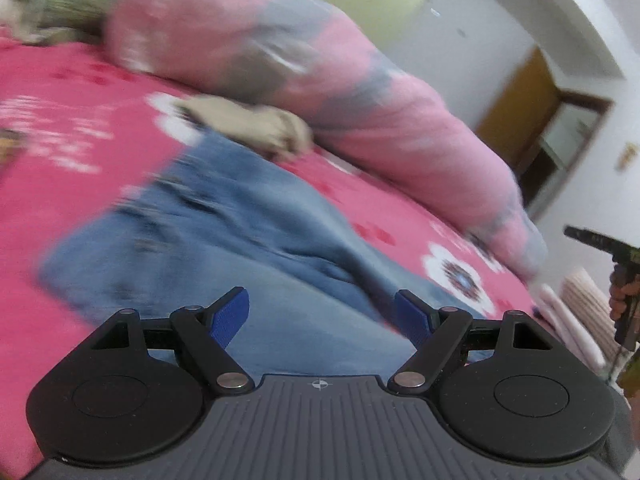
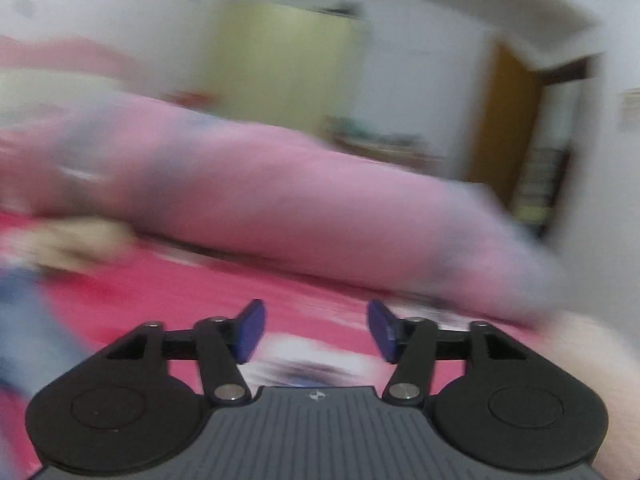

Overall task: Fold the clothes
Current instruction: 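Move the left gripper to the jeans waistband and grasp it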

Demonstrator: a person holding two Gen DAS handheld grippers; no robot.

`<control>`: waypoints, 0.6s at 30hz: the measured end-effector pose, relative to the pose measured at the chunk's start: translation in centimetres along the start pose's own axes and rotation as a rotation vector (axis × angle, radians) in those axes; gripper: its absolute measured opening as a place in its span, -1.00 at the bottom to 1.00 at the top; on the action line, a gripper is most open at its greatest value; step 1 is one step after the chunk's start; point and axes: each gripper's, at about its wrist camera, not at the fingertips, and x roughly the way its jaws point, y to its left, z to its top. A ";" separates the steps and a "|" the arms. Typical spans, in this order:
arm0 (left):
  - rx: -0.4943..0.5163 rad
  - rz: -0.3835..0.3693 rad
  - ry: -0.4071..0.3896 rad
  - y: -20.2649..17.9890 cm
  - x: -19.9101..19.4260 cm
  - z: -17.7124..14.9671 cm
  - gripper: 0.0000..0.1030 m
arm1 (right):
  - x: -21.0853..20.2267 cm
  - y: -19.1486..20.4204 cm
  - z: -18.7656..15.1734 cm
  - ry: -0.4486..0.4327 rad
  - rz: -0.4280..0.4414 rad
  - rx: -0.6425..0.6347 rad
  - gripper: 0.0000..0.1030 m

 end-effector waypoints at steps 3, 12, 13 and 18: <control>-0.047 0.109 -0.036 2.3 -1.9 0.2 0.56 | 4.2 6.8 1.7 0.029 0.287 -0.028 0.29; -0.169 0.220 0.032 7.9 -0.6 0.2 0.49 | 18.9 25.1 3.2 0.258 0.660 -0.197 0.31; -0.177 0.211 0.030 8.2 -0.5 0.3 0.49 | 20.2 26.0 3.3 0.268 0.672 -0.201 0.32; -0.158 0.195 0.020 8.4 0.1 -0.1 0.52 | 26.2 29.9 2.9 0.360 0.741 -0.177 0.59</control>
